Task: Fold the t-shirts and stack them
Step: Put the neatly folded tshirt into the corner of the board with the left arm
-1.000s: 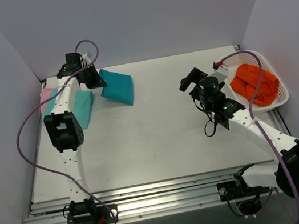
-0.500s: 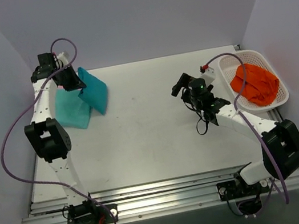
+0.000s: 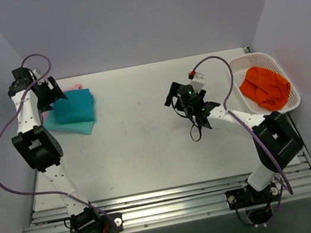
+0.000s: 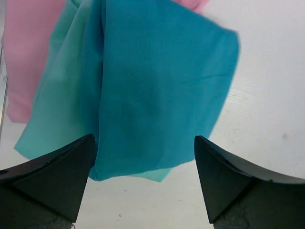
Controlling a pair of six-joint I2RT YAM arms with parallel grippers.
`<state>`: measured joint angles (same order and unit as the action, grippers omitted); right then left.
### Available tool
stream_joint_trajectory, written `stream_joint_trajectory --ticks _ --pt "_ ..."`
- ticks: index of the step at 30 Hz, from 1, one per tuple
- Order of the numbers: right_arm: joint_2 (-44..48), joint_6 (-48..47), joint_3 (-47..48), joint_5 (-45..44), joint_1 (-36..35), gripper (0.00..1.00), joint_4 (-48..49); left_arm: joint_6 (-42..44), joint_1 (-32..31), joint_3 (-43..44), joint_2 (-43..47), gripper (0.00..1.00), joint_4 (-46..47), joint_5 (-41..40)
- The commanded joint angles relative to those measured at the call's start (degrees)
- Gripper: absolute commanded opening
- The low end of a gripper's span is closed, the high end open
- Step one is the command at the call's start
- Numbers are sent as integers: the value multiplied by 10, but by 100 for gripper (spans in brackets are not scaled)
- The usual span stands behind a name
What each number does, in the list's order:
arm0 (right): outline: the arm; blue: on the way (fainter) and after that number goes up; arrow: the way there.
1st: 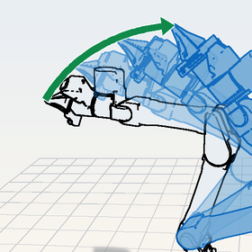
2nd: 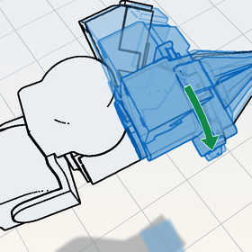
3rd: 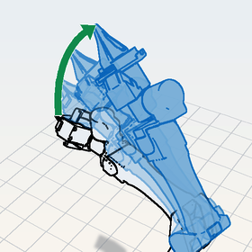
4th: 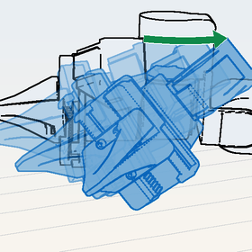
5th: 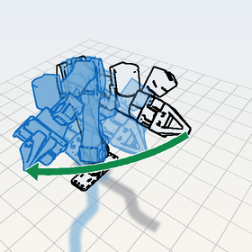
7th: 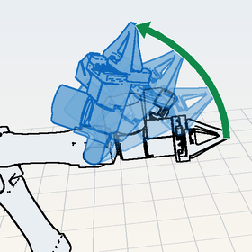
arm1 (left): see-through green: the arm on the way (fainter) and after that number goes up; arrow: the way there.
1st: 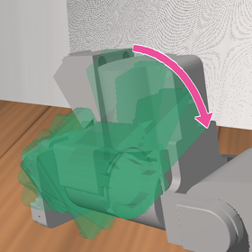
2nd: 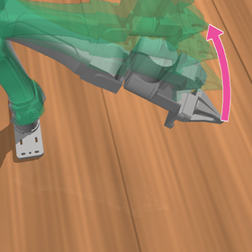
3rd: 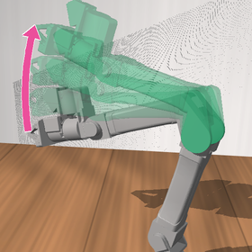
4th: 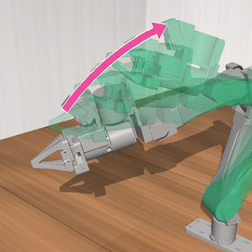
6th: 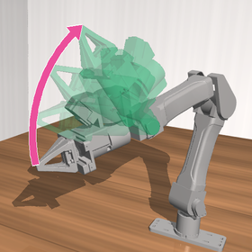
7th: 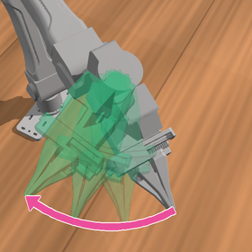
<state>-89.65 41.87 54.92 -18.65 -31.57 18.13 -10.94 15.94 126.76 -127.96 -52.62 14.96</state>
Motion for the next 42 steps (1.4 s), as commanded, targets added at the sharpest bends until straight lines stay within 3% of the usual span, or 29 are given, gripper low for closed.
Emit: stream_joint_trajectory --ticks 1,6,10,12,13,17,22,23,30,36,42 --pt "-13 -11 23 -24 -7 98 -5 -16 2 43 -30 94 -48 -80" --pt "4 -13 5 -28 -13 99 4 -56 17 -1 28 94 2 -112" --pt "28 -15 -5 -29 -17 99 16 -95 14 -125 127 94 80 -194" --pt "37 -22 -3 -40 -26 99 10 -106 6 -185 205 94 163 -187" --pt "41 -26 -1 -52 -31 99 5 -112 -9 -238 233 94 189 -175" --pt "75 -49 19 -116 -56 99 -44 -101 -94 -314 373 94 279 -209" --pt "162 -64 -12 -169 -111 100 -63 -99 -221 -373 443 94 292 -232" --pt "176 -64 -19 -169 -118 100 -65 -105 -249 -416 450 94 299 -217" --pt "299 -64 -71 -196 -207 100 -92 -160 -334 -620 512 94 434 -150" --pt "331 -63 -71 -248 -248 100 -138 -141 -388 -633 528 94 411 -193" --pt "319 -68 -46 -278 -258 100 -170 -130 -393 -654 564 94 421 -203"
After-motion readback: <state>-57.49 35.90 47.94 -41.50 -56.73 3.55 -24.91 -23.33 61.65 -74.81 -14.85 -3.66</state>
